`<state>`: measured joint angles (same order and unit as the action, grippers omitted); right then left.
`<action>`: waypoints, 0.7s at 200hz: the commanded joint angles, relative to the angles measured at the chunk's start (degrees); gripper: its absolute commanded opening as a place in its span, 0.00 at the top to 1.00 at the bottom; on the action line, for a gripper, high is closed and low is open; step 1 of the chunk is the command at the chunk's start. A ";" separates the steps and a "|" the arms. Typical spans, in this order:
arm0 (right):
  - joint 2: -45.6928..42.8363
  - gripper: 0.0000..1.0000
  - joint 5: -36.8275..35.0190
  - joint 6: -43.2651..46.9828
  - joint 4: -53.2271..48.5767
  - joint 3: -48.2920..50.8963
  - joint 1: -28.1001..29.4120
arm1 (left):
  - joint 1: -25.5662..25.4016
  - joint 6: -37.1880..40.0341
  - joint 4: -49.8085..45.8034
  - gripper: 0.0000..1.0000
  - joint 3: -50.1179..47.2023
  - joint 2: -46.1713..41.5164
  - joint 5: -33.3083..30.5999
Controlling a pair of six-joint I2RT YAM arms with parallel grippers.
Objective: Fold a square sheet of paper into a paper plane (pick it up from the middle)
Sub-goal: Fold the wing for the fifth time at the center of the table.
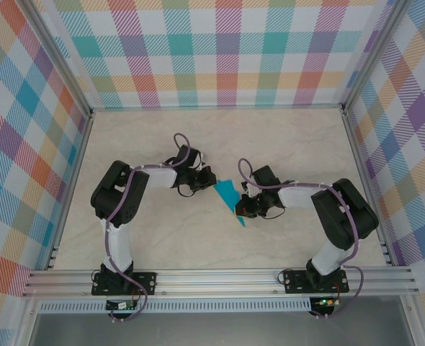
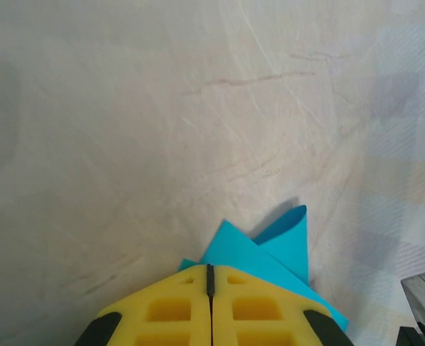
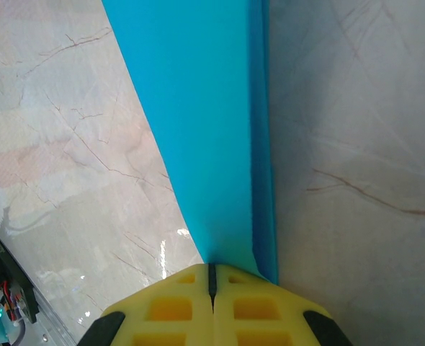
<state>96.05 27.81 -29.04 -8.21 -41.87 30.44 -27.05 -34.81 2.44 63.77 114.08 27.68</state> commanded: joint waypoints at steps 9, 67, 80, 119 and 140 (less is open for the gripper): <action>2.65 1.00 -1.85 1.91 -7.32 1.12 0.06 | 3.03 3.84 -7.36 0.94 5.31 1.25 -3.19; 2.58 1.00 -1.13 1.77 -6.67 0.91 0.07 | 2.86 3.52 -10.14 0.93 7.50 -5.41 -1.22; 2.64 1.00 -0.82 1.60 -6.37 0.79 0.06 | 1.04 2.22 -8.59 0.94 4.98 -8.09 -0.64; 2.50 0.99 -0.94 0.53 -5.56 0.90 0.11 | -7.11 -0.48 -4.67 0.94 0.05 -10.62 -1.15; 2.59 0.98 -0.79 0.17 -5.38 0.81 0.06 | -10.46 -1.16 -2.96 0.94 -0.05 -8.15 -1.29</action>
<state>96.33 28.38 -28.69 -8.43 -42.19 30.30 -34.44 -34.30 -2.79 64.95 104.22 25.71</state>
